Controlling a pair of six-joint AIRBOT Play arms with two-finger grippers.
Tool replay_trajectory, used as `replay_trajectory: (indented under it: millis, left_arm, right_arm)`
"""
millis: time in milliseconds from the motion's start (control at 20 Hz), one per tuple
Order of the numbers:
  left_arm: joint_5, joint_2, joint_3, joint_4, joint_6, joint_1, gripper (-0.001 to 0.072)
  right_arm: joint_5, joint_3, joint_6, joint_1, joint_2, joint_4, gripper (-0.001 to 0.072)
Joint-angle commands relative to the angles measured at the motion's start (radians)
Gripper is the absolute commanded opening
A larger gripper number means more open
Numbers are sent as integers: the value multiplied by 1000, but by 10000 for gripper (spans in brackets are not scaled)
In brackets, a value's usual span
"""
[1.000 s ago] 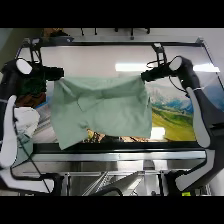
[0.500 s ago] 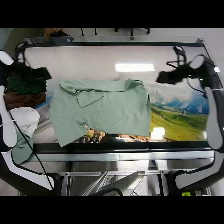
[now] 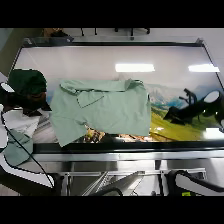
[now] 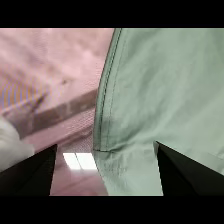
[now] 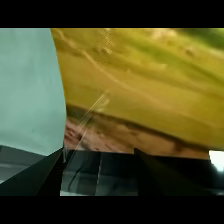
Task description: Fold the shirts.
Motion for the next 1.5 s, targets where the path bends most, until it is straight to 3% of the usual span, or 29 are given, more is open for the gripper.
replay_trajectory:
  millis: [0, 150, 250, 350, 400, 700, 1000, 1050, 1100, 1150, 1250, 1350, 1450]
  left_arm:
    - [29, -55, -48, -72, 40, 12, 658]
    - [48, -82, -48, -75, 43, 12, 657]
    - [49, -82, -40, -157, 93, 11, 643]
    - [45, -82, -18, -275, 138, 12, 372]
    - [44, -82, -13, -317, 155, 8, 308]
    - [50, -82, -13, -328, 172, -38, 306]
    - [41, -82, -13, -322, 171, -31, 293]
    - [43, -82, -13, -322, 172, -26, 147]
    - [43, -82, -13, -322, 172, -26, 49]
    - [42, -82, -13, -322, 172, -22, 42]
    - [33, -82, -13, -325, 174, -16, 11]
    - [14, -77, -12, -327, 173, -17, 11]
    - [-7, -43, -12, -346, 175, -18, 10]
  right_arm:
    - [-37, -202, 9, -7, 91, 63, 480]
    - [-53, -271, -9, -7, 100, 160, 480]
    - [-55, -298, -11, -7, 100, 180, 480]
    - [-56, -328, -11, -7, 98, 179, 480]
    - [-59, -344, -11, -5, 98, 179, 480]
    - [-196, -435, -59, 45, 43, 208, 480]
    - [-330, -435, -278, 165, -117, 535, 479]
    - [-328, -435, -292, 171, -141, 549, 479]
    - [-326, -435, -318, 171, -159, 574, 415]
    - [-325, -434, -347, 169, -164, 601, 245]
    - [-316, -422, -388, 168, -155, 656, 105]
    - [-278, -382, -404, 168, -121, 682, 23]
    - [-236, -311, -404, 168, -55, 683, 23]
